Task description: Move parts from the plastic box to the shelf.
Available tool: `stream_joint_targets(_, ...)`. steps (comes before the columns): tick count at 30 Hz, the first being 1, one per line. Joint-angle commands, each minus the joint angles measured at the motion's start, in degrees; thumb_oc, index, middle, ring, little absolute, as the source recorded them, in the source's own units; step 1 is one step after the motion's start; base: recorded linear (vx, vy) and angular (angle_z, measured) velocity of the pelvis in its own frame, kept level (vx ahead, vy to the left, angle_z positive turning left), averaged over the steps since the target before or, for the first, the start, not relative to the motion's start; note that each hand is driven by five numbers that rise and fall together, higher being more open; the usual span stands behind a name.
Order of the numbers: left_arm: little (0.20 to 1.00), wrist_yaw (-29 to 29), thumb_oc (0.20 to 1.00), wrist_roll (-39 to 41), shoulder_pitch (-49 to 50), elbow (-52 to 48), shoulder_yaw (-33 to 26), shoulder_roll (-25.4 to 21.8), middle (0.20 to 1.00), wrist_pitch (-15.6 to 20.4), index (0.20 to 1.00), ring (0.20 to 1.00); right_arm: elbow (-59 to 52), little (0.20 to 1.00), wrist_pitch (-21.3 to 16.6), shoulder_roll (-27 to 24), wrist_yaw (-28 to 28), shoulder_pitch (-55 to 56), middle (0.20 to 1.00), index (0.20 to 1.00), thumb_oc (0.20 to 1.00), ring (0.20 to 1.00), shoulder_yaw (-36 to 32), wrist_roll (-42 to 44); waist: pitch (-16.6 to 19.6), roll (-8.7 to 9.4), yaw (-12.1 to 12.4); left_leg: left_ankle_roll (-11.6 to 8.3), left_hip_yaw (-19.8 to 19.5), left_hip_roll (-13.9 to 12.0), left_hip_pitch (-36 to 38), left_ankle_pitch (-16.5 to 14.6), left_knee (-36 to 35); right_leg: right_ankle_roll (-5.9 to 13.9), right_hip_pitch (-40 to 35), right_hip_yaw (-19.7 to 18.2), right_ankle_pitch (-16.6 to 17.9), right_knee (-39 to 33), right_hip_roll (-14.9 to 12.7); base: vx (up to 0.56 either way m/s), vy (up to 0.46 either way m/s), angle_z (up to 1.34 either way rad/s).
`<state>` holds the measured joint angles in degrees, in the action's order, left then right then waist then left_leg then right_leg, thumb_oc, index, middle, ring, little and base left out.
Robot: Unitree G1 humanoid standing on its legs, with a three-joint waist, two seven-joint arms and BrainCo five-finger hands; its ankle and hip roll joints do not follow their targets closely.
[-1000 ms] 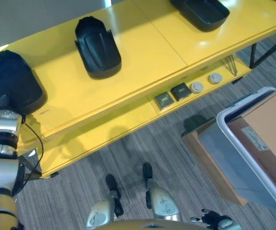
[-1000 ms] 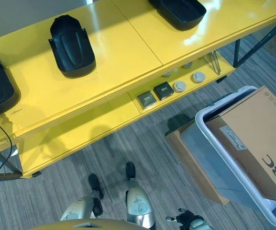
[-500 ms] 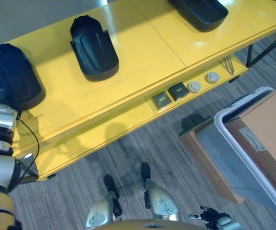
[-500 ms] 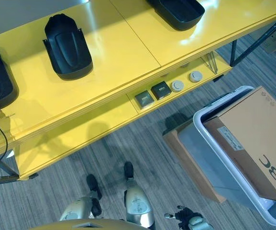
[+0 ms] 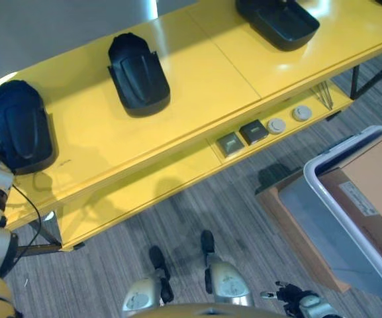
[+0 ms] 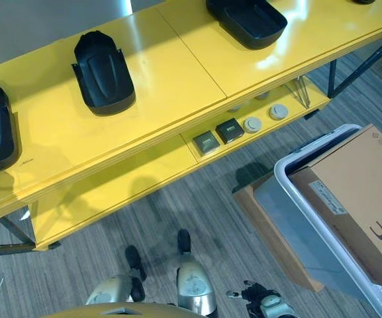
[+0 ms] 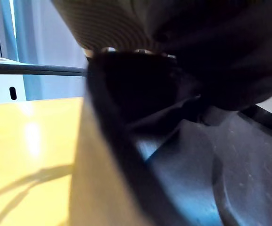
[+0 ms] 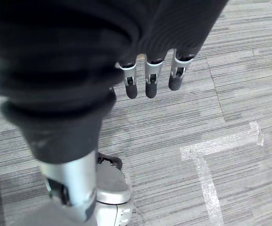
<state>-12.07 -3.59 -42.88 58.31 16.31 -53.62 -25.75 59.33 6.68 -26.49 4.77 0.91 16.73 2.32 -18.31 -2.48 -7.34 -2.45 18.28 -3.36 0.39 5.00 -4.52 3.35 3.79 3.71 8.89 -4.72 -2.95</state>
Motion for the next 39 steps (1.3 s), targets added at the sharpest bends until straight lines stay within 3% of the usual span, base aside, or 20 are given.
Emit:
stream_joint_targets(1,0.2,-0.83,0.2,-3.8,2.29,3.37,-0.3,-1.35,0.2,-0.17,0.2,0.2,0.96,1.0,1.01,-2.27,-0.08,2.95,1.0,1.0,1.0,1.0,1.2,-1.0,3.97,0.21,0.19,0.85,-4.29,-0.63,-4.25,-7.83,8.67,4.87,1.66,-0.94,-7.86,5.19,-3.64,0.0,0.0,0.0)
stream_joint_targets(10,0.2,-2.95,0.2,-2.39,4.33,4.18,-1.94,-0.77,0.2,1.47,0.2,0.2,0.9,1.0,1.18,-2.87,0.15,2.76,1.0,1.0,1.0,1.0,0.79,-1.53,3.87,0.31,0.06,0.68,-4.05,-0.76,-3.84,-7.56,8.04,4.91,1.65,-1.09,-7.8,5.01,-3.52,0.0,0.0,0.0)
stream_joint_targets(11,1.0,-5.5,1.0,-1.15,3.98,3.96,-2.35,-0.81,1.0,1.77,1.0,1.0,1.27,1.0,0.59,-2.82,0.14,2.86,1.0,1.0,1.0,1.0,0.85,-1.62,3.77,0.42,0.02,0.64,-4.05,-0.8,-3.87,-7.48,7.85,4.93,1.8,-1.09,-7.73,4.99,-3.49,-0.05,-0.002,0.0)
stream_joint_targets(26,1.0,-15.2,1.0,1.37,2.08,1.05,-4.57,-1.63,1.0,3.98,1.0,1.0,1.13,1.0,0.3,-1.87,-0.68,3.43,1.0,1.0,1.0,1.0,0.99,-0.62,3.99,0.99,0.41,0.31,-4.26,-1.07,-3.4,-7.01,6.97,4.95,1.43,-0.78,-7.33,4.4,-3.36,0.0,0.0,0.0)
stream_joint_targets(29,1.0,-20.94,1.0,7.8,2.56,-0.21,-6.71,-1.36,1.0,8.89,1.0,1.0,1.66,1.0,-0.38,-1.35,-1.05,3.85,1.0,1.0,1.0,1.0,0.95,-0.97,4.0,1.17,0.52,0.26,-4.47,-1.03,-2.87,-7.12,6.84,5.01,0.77,-0.66,-7.44,4.24,-3.42,0.0,0.0,0.0)
stream_joint_targets(32,1.0,-25.45,1.0,13.77,1.6,-3.35,-9.16,-0.85,1.0,18.97,1.0,1.0,1.92,1.0,-0.8,-0.6,-1.74,4.54,1.0,1.0,1.0,1.0,1.2,-1.0,4.35,1.35,0.63,0.24,-4.53,-0.99,-2.05,-7.18,6.46,4.99,-0.02,-0.43,-7.43,3.97,-3.49,0.02,-0.015,0.05)
stream_joint_targets(35,1.0,-26.6,1.0,17.05,1.84,-11.52,-11.0,0.18,1.0,25.61,1.0,1.0,1.98,1.0,-0.97,0.39,-2.48,5.5,1.0,1.0,1.0,1.0,0.54,-0.99,4.64,1.36,1.31,0.32,-4.84,-0.98,-1.46,-7.42,6.33,5.08,-0.74,-0.08,-7.38,3.75,-3.64,0.03,-0.02,0.07)
stream_joint_targets(38,1.0,-26.47,1.0,17.1,3.68,-20.43,-12.9,0.9,1.0,27.89,1.0,1.0,1.96,1.0,-0.89,1.24,-2.55,6.1,1.0,1.0,1.0,1.0,-0.42,-1.01,5.07,1.51,2.37,0.31,-5.27,-0.97,-1.44,-7.44,6.2,5.09,-1.1,0.22,-7.21,3.34,-3.7,0.02,-0.034,0.08)
stream_joint_targets(39,1.0,-25.39,1.0,16.72,6.06,-27.73,-14.8,1.59,1.0,28.27,1.0,1.0,2.22,1.0,-0.93,1.9,-2.53,6.33,1.0,1.0,1.0,1.0,-1.08,-1.25,5.18,1.63,3.16,0.23,-5.77,-0.91,-1.16,-7.5,6.02,5.08,-1.69,0.55,-7.21,2.97,-3.68,0.03,-0.033,0.08)
